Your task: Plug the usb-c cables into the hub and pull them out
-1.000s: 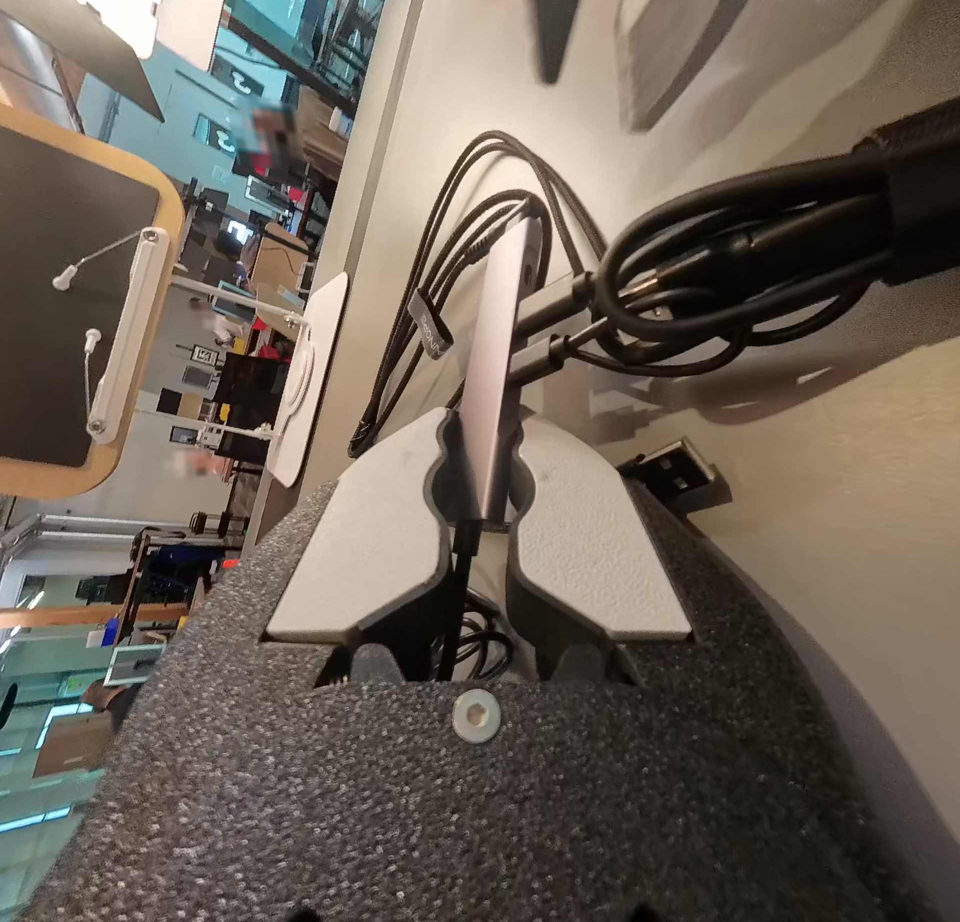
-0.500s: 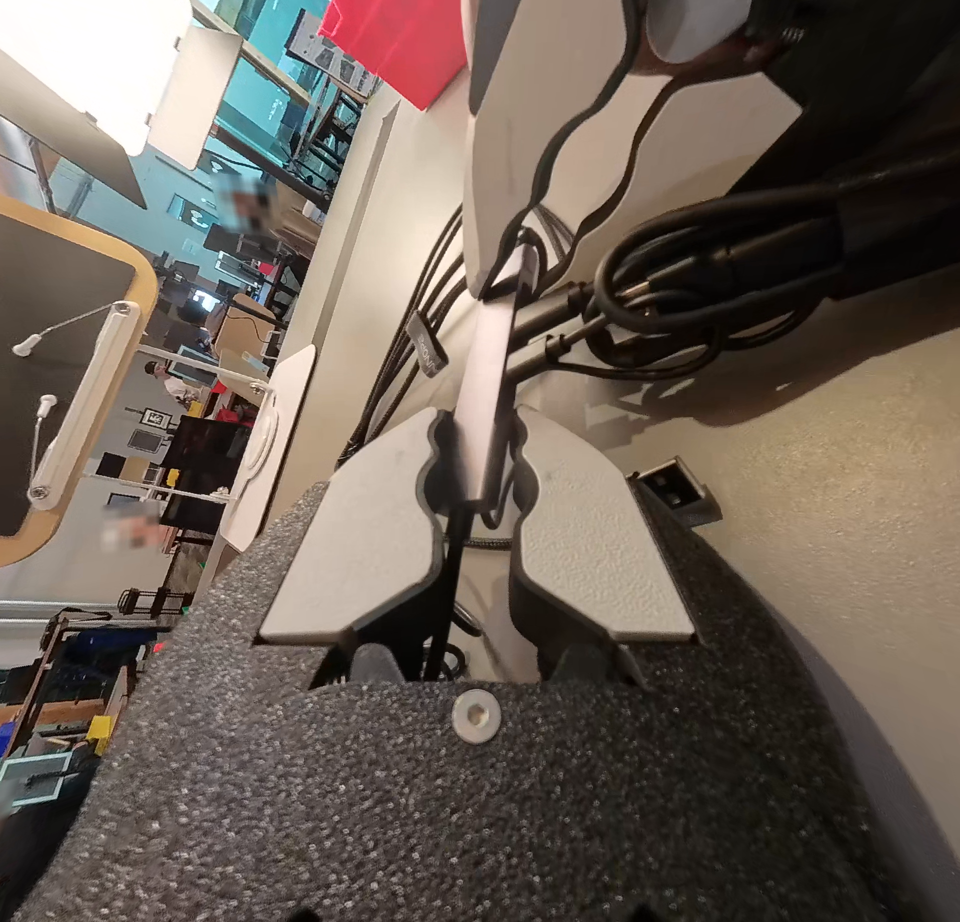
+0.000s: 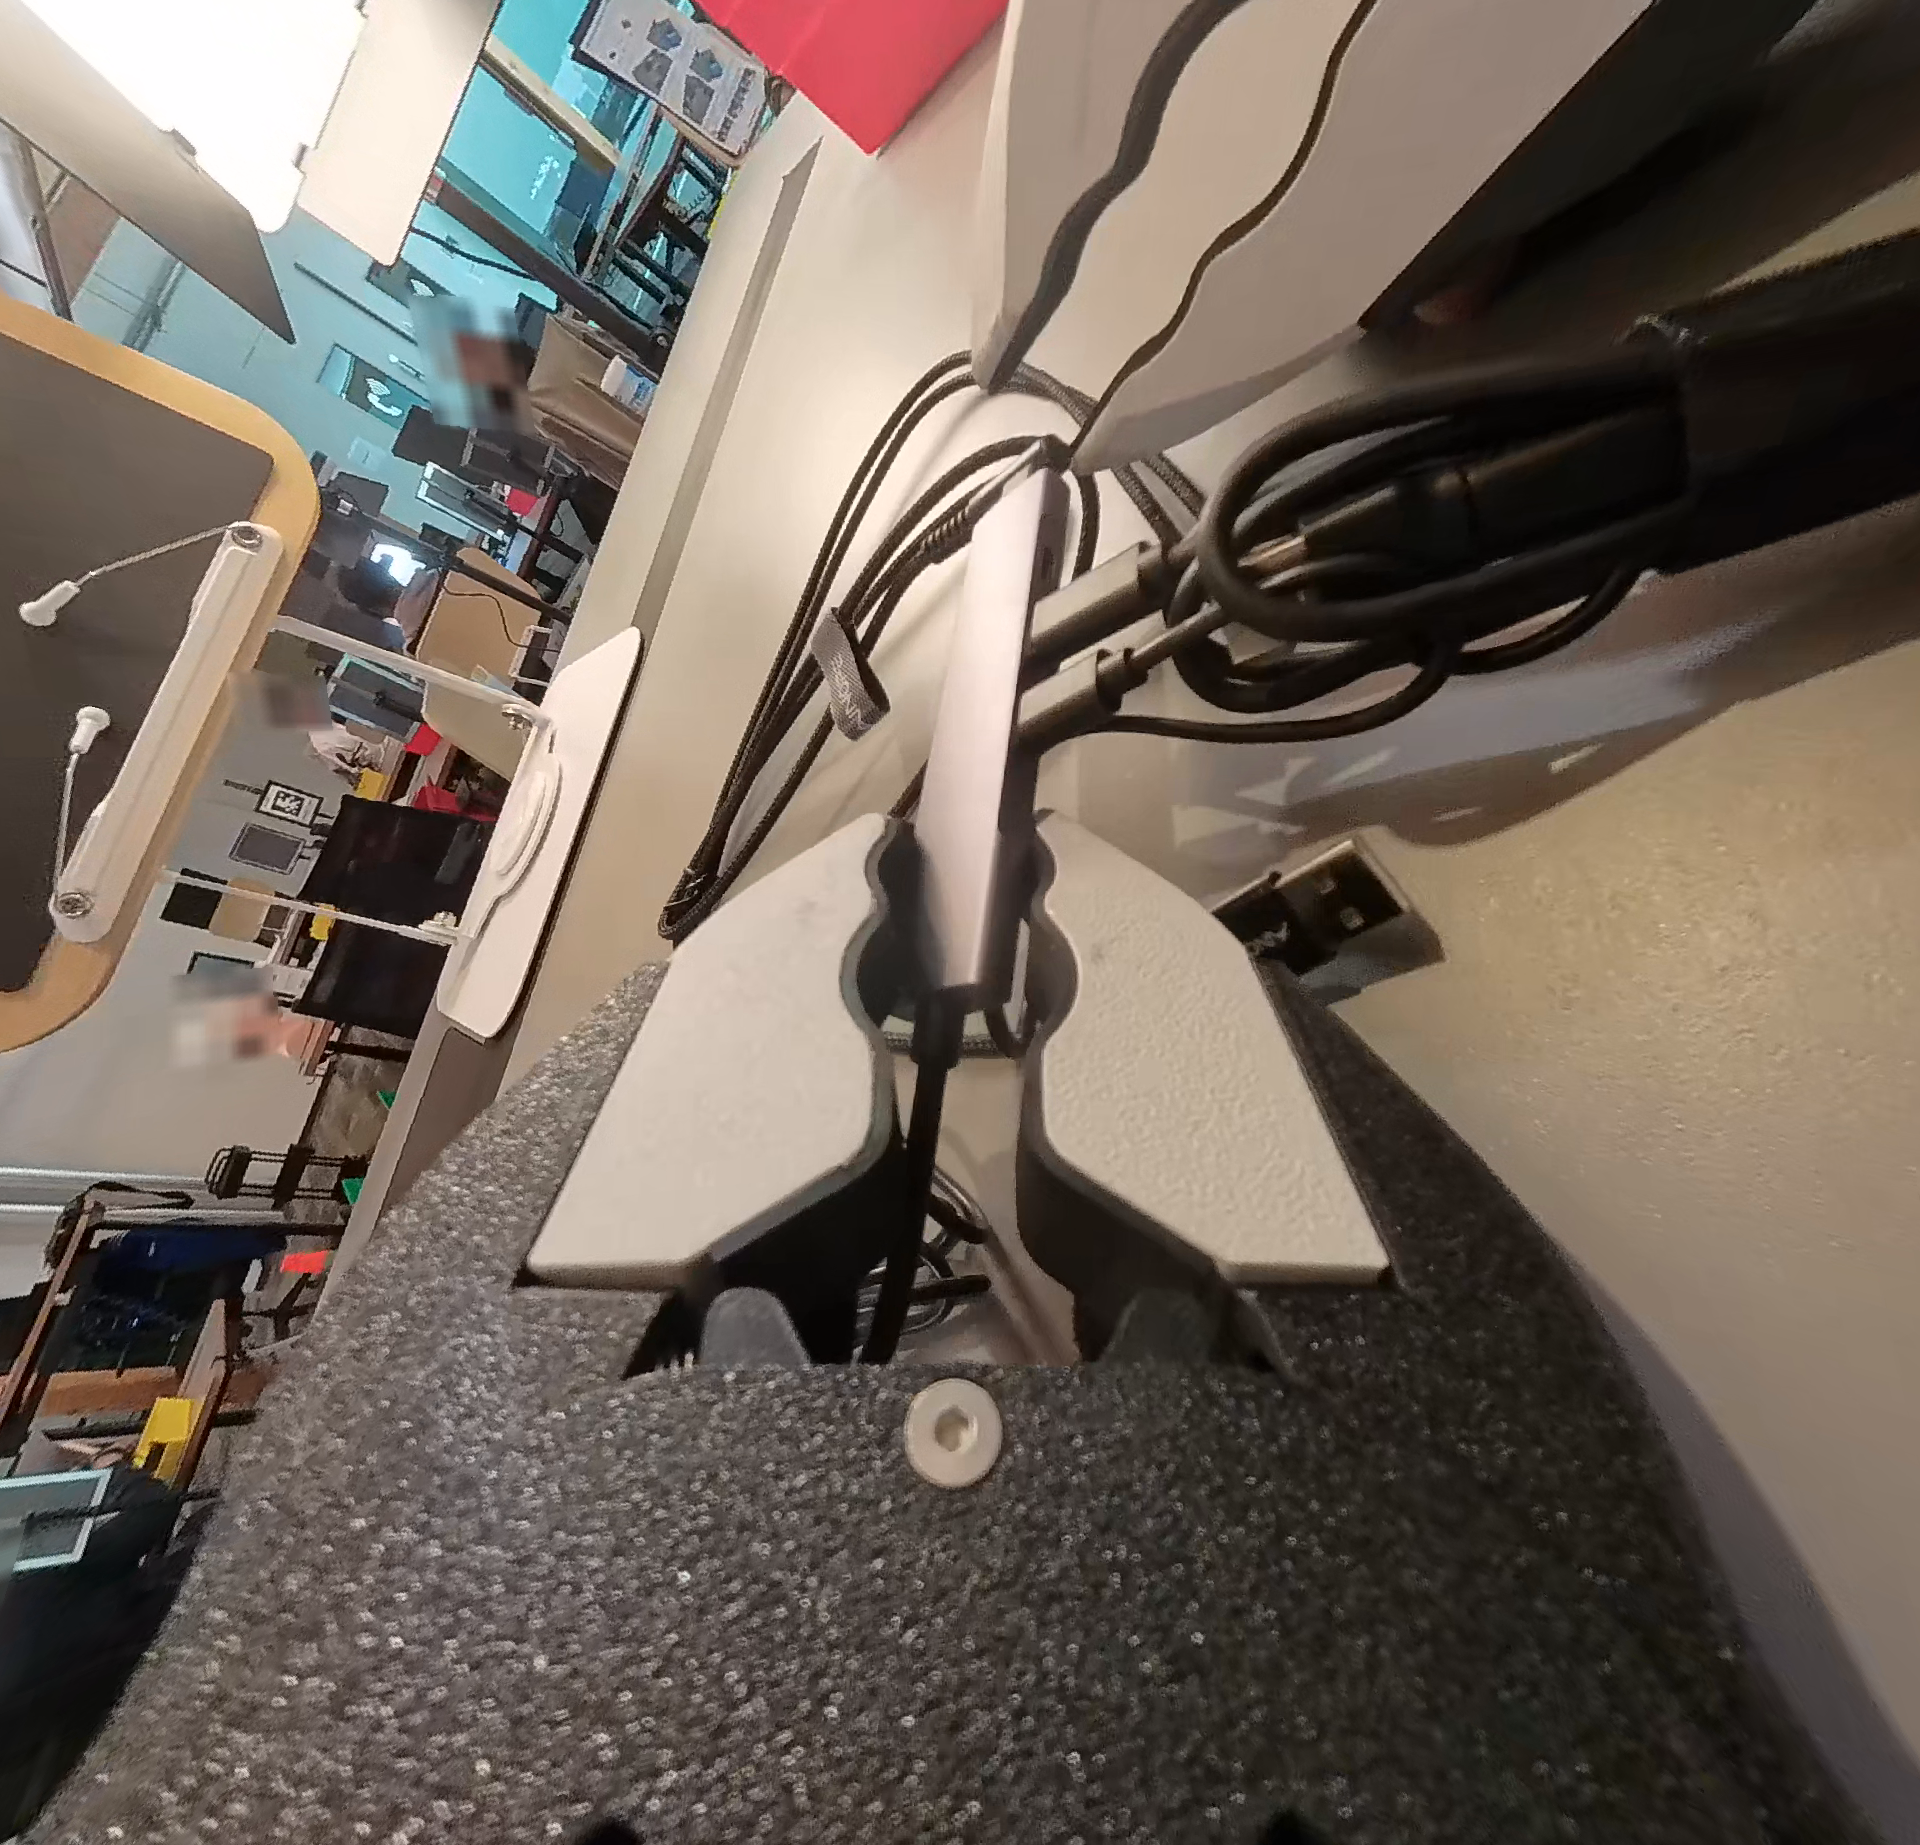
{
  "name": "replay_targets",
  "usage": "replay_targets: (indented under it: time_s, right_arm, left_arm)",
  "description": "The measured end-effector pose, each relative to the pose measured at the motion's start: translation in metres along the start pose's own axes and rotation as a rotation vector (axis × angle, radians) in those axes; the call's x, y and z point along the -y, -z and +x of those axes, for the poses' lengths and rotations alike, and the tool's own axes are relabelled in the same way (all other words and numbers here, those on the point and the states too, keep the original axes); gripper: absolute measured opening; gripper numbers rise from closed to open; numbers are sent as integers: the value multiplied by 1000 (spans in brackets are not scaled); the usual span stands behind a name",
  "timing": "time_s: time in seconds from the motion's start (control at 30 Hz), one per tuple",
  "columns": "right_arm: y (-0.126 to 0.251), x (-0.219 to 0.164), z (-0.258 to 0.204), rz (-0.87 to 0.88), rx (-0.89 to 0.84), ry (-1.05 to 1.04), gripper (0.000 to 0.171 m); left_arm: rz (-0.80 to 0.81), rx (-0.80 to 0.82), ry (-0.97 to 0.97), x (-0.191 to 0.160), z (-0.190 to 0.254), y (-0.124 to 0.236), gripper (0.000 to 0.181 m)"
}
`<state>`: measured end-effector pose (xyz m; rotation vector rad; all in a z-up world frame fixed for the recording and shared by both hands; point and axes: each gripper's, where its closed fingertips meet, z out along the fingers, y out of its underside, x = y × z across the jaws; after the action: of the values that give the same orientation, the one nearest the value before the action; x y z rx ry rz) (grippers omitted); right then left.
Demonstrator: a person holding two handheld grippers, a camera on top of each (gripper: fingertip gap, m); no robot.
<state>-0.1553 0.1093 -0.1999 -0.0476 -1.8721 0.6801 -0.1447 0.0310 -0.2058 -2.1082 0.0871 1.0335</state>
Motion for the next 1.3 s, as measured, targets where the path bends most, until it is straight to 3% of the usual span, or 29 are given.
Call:
replay_targets:
  time_s: [0.67, 1.03, 1.3]
  right_arm:
    - [8, 19, -12, 109, 21, 61, 12]
    - [18, 35, -27, 163, 38, 236, 8]
    - [37, 50, -46, 326, 142, 298, 8]
  left_arm:
    - [134, -76, -9, 15, 14, 22, 18]
    - [61, -70, -54, 0, 23, 34, 14]
    - [52, -91, -112, -7, 35, 52, 13]
